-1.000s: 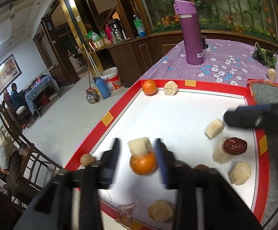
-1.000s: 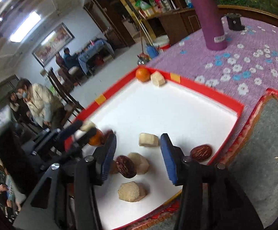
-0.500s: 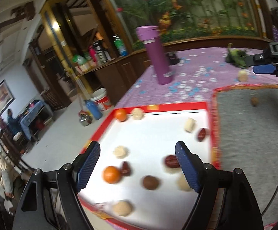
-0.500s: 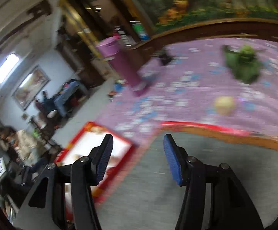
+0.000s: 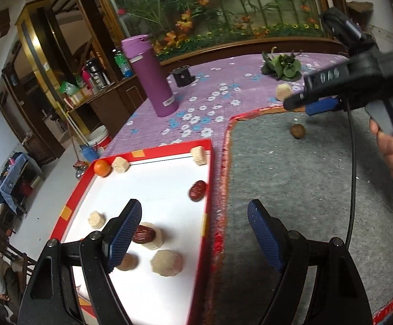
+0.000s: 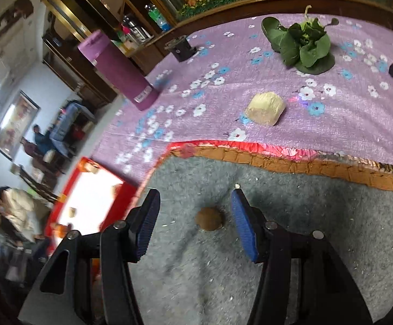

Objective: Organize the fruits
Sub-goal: 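Grasp the last brown round fruit on the mat with the right tool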

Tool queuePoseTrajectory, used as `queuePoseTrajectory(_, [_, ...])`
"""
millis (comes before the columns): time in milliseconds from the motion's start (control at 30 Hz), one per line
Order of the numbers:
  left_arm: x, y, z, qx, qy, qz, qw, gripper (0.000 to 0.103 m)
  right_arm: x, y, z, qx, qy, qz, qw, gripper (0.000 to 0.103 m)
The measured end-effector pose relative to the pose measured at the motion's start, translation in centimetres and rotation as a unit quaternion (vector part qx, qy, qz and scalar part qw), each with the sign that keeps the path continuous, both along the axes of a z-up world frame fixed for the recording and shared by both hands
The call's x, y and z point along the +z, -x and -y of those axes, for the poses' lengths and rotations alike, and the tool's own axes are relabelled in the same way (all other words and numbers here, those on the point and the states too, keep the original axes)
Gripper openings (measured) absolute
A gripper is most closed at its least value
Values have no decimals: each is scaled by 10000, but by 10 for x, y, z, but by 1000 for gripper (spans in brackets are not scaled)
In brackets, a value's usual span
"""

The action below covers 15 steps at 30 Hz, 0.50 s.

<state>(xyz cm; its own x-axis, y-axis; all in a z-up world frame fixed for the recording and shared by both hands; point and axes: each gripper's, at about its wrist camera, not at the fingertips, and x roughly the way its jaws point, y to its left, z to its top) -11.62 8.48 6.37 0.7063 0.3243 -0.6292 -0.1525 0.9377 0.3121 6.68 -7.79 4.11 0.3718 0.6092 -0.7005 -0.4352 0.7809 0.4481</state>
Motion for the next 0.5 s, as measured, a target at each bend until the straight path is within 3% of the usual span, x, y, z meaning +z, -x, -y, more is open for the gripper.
queuePoseTrajectory(133, [0,8,-27,364,137,1,9992,81,-15,0,-17,-99,576,169,9981,53])
queuePoseTrajectory(300, [9,34,-84,1116,92,184,9935,81,-22,5,-31,-149,1186,529,9914,20])
queuePoseTrajectory(433, [14,69,-135,1830,212,385,9821,81,-19,12,-31,-201,1210,635,9904,20])
queuePoseTrajectory(500, [13,82,-149,1996,298,429,9785,81,-14,18,-32,-123,986,582,9933,20])
